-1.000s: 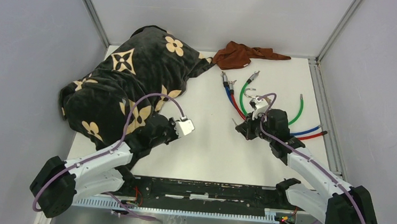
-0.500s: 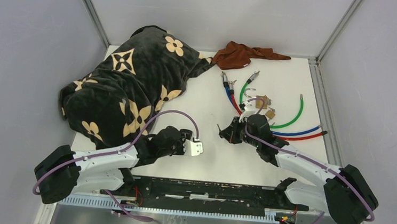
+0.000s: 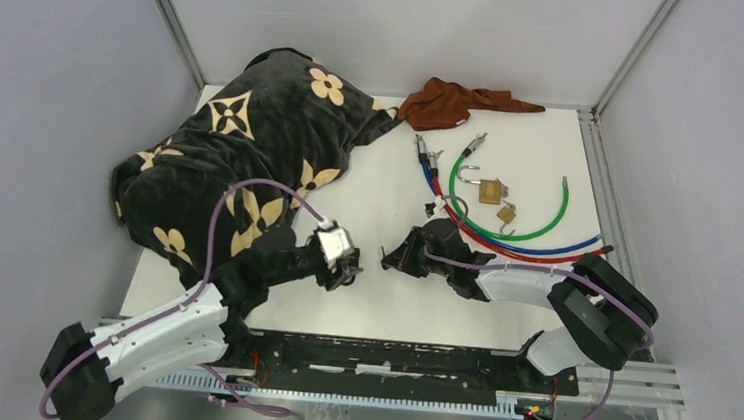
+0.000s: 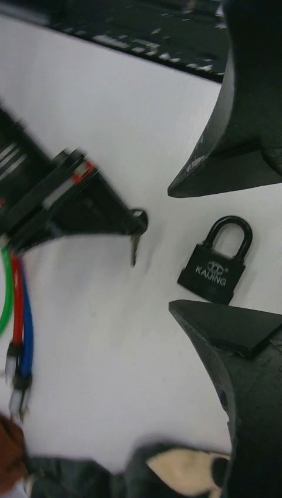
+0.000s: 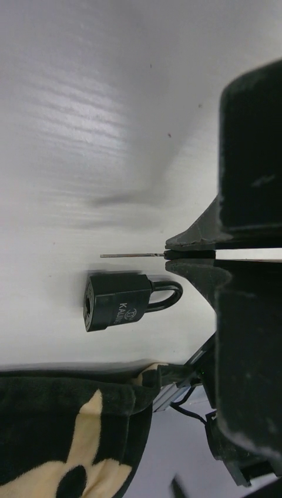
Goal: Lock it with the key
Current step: Place the lock at the center of the board, then place the key at the center of the board.
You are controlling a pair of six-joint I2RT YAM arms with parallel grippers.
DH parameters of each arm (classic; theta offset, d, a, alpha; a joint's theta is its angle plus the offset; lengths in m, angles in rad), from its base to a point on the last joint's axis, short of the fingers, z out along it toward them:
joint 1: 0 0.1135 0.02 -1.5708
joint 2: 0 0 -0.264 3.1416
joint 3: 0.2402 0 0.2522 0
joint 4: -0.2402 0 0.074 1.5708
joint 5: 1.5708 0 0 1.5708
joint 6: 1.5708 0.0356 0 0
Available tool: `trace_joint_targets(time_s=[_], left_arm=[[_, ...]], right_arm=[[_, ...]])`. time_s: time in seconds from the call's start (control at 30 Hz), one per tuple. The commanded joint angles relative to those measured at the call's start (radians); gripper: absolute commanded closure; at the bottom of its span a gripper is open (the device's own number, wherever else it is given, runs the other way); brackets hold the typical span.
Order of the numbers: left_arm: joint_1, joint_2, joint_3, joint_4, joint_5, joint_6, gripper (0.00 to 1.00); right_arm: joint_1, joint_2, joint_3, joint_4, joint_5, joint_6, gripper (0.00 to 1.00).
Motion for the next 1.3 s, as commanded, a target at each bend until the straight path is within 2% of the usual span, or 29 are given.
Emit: trace_joint_targets(time_s=[0.0, 0.1, 0.23, 0.37, 0.4, 0.5, 0.57, 0.63, 0.77, 0.83, 0.93, 1.03, 1.07, 1.1, 1.17, 1.27], left_arm=[[0.15, -0.127, -0.047, 0.263, -0.11, -0.41, 0.3], [0.214, -0.217, -0.096, 0.342, -0.182, -0.517, 0.26], [0.247, -0.296, -0.142, 0.359, -0.229, -0.599, 0.05], [0.261, -0.356, -0.181, 0.353, -0.244, -0.651, 0.0], [0.262, -0.367, -0.186, 0.352, -0.245, -0.654, 0.0], [0.262, -0.395, -0.196, 0.354, -0.226, -0.66, 0.0], [0.262, -0.41, -0.209, 0.363, -0.204, -0.669, 0.0], [0.262, -0.417, -0.221, 0.375, -0.196, -0.68, 0.0], [0.262, -0.436, -0.23, 0.385, -0.195, -0.673, 0.0], [0.262, -0.458, -0.237, 0.385, -0.197, -0.663, 0.0], [0.261, -0.493, -0.248, 0.386, -0.207, -0.647, 0.0], [0.263, -0.506, -0.255, 0.386, -0.227, -0.639, 0.0], [0.263, -0.505, -0.256, 0.385, -0.233, -0.639, 0.0], [0.263, -0.502, -0.256, 0.385, -0.238, -0.64, 0.0], [0.264, -0.498, -0.258, 0.386, -0.239, -0.643, 0.0], [0.268, -0.491, -0.262, 0.392, -0.236, -0.643, 0.0]], right_arm=[[0.046, 0.051, 0.054, 0.047, 0.056, 0.108, 1.0], [0.065, 0.12, 0.094, 0.038, 0.038, 0.127, 1.0], [0.086, 0.19, 0.153, 0.022, 0.021, 0.135, 1.0], [0.095, 0.205, 0.162, -0.012, 0.032, 0.151, 0.99], [0.095, 0.204, 0.158, -0.013, 0.031, 0.154, 0.94], [0.095, 0.207, 0.179, -0.052, -0.004, 0.124, 0.54], [0.096, 0.201, 0.206, -0.112, -0.015, 0.088, 0.43], [0.097, 0.17, 0.211, -0.157, -0.007, 0.046, 0.39], [0.084, 0.049, 0.205, -0.26, 0.078, -0.109, 0.32], [0.055, -0.001, 0.222, -0.29, 0.077, -0.286, 0.29], [-0.005, -0.012, 0.353, -0.512, 0.065, -0.547, 0.15], [-0.084, -0.005, 0.472, -0.727, 0.053, -0.736, 0.12], [-0.106, -0.011, 0.495, -0.773, 0.118, -0.785, 0.11], [-0.131, -0.024, 0.504, -0.806, 0.199, -0.816, 0.02], [-0.205, -0.048, 0.501, -0.826, 0.325, -0.867, 0.02], [-0.367, -0.03, 0.511, -0.817, 0.293, -0.926, 0.02]])
